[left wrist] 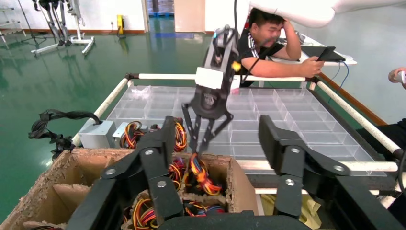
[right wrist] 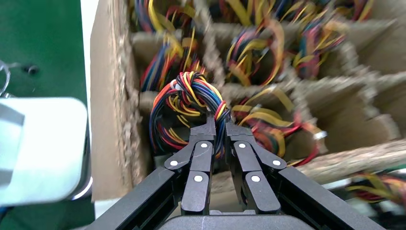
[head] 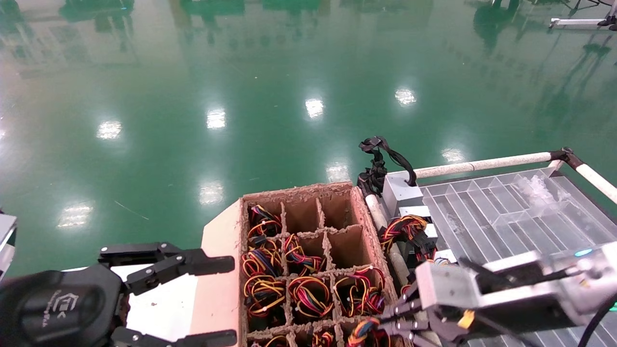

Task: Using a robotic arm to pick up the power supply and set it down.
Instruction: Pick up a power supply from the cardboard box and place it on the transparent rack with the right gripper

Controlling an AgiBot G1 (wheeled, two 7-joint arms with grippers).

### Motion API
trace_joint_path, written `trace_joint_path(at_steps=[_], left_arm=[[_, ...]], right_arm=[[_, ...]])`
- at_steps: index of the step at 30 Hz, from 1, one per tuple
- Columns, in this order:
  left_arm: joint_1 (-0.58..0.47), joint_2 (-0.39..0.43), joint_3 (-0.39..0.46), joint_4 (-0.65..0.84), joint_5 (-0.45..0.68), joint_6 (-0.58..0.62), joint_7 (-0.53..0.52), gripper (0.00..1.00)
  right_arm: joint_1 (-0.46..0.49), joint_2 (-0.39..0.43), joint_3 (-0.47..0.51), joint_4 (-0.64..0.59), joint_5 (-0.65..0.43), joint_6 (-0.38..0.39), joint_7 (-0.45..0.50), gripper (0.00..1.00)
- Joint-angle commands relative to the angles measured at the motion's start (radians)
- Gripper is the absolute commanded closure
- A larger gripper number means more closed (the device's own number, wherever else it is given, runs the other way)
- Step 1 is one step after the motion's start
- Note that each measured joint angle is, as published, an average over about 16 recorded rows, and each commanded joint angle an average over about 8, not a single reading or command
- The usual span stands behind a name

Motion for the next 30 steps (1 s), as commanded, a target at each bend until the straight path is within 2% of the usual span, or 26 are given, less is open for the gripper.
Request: trace_joint_path(at_steps=[1, 18, 24, 30], left_arm=[[0.0, 0.0, 0.0, 0.0, 0.0, 0.0, 0.0, 0.0], [0.0, 0.0, 0.0, 0.0, 0.0, 0.0, 0.0, 0.0], [0.0, 0.0, 0.0, 0.0, 0.0, 0.0, 0.0, 0.0], [0.0, 0.0, 0.001, 0.0, 0.0, 0.0, 0.0, 0.0]], right_arm=[[0.008, 0.008, 0.006, 0.0, 0.016, -0.004, 0.003, 1.0], [0.038, 0.135, 0.188, 0.069, 0.295, 0.054, -0.017, 1.0], [0.064, 0.19, 0.233, 0.098, 0.342, 0.056, -0.009, 1.0], [0.115, 0.262, 0.265, 0.104, 0.345, 0.04, -0.003, 1.0]])
